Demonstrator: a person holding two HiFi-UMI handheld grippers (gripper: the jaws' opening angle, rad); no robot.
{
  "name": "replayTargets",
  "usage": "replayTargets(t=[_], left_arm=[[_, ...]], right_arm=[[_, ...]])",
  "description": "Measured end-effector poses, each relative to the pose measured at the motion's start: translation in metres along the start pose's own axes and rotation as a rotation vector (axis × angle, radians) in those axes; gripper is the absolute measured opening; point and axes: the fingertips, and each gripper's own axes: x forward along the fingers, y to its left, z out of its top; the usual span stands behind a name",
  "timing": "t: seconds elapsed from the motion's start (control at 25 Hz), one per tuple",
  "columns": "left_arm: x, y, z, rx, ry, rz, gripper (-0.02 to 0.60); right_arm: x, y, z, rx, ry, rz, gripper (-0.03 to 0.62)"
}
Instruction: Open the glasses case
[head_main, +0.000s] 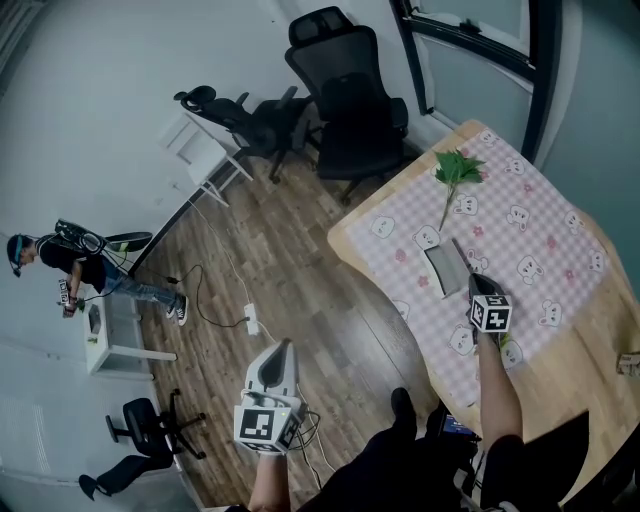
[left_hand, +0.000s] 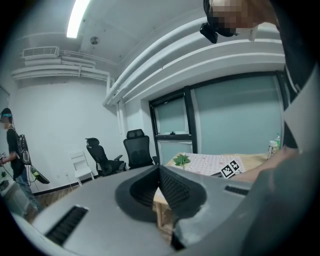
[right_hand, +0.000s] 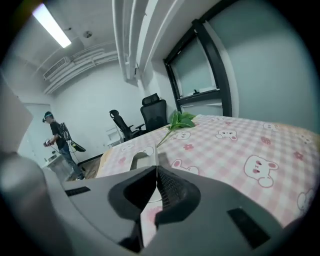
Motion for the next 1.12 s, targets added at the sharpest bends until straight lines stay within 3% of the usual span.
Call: replayTargets(t=[0.36,0.64,0.84,1.12], left_arm=[[-0.001,0.001,-0.012,0.024,-0.002,-0.012,0.0],[0.004,-0.001,-0.017,-0.005,0.0,-0.01,-0.002],[0.007,-0.009,-0.015,-0.017,-0.032,-0.025,-0.001],[0.011,-0.007,0.0,-0.024,-0.104,-0.023,-0.001]], right_arm=[[0.002,-0.02,-0.002,0.237,-0.042,0.031,0.02],[-0.007,-0.007,0.026,0.256,-0.121,0.09,0.02],[-0.035,0.001,0.076,0.125,-0.213,0.106,0.02],[-0.152,0.089,0.221,-0.291,-0.494,0.135,0.016]])
